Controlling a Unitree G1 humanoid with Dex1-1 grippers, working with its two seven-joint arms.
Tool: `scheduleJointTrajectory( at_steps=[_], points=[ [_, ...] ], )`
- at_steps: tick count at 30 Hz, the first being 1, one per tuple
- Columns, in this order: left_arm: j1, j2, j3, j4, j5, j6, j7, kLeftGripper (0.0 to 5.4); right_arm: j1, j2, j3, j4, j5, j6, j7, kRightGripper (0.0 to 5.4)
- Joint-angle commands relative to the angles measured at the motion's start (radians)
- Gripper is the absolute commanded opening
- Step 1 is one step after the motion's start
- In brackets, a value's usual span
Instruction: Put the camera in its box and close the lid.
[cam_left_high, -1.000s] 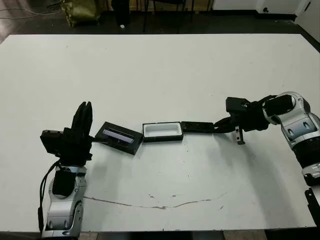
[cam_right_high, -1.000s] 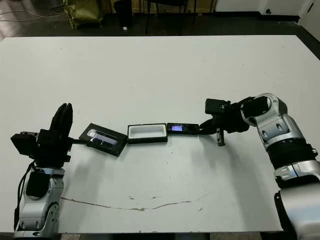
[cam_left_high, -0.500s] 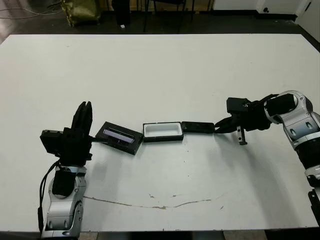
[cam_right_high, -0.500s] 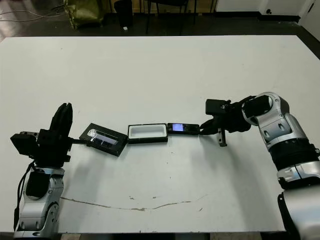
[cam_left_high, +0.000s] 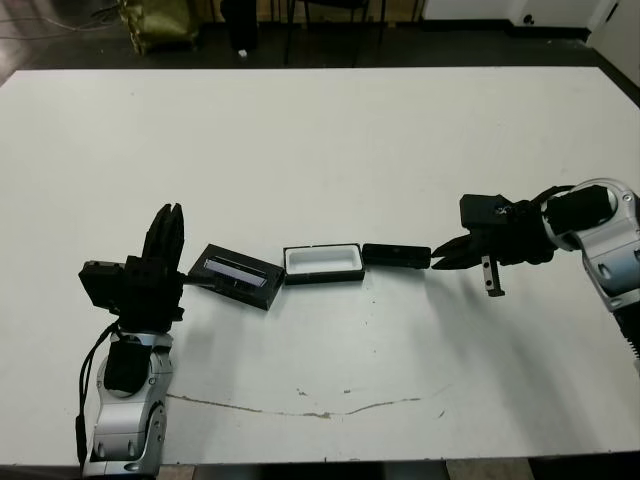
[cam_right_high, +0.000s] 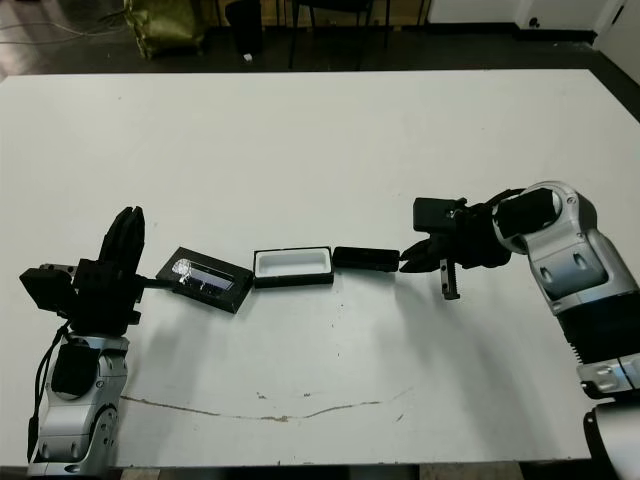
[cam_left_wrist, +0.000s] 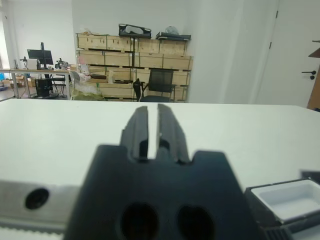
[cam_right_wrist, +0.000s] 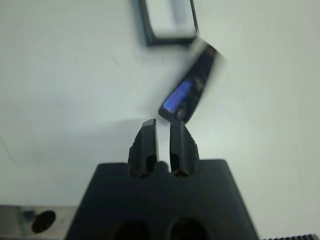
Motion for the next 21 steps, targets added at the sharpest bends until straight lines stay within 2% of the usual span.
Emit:
scheduleJointTrajectory(
  at_steps=[1, 6, 8, 15, 19, 21],
  points=[
    [0.016, 0.004, 0.001, 0.011, 0.007, 0.014, 0.001, 0.02, 0.025, -0.012, 0.001, -0.008, 0.036, 0.010, 0.023, 0.00],
    [0.017, 0.002, 0.001, 0.008, 0.006, 0.018, 0.003, 0.02, 0.042, -0.035, 0.000, -0.074, 0.068, 0.077, 0.030, 0.00],
    [0.016, 0.002, 0.001, 0.009, 0.010, 0.013, 0.005, 0.02, 0.049, -0.040, -0.003, -0.092, 0.076, 0.069, 0.026, 0.00],
    [0.016, -0.001, 0.003, 0.013, 0.005, 0.010, 0.002, 0.02, 0.043, -0.053, 0.010, -0.112, 0.084, 0.124, 0.023, 0.00],
    [0.017, -0.002, 0.002, 0.011, 0.002, 0.012, 0.003, 0.02, 0.048, -0.056, -0.006, -0.124, 0.082, 0.104, -0.008, 0.00],
    [0.018, -0.002, 0.002, 0.009, 0.003, 0.014, 0.005, 0.02, 0.064, -0.043, -0.055, -0.110, 0.118, 0.091, -0.044, 0.00]
  ],
)
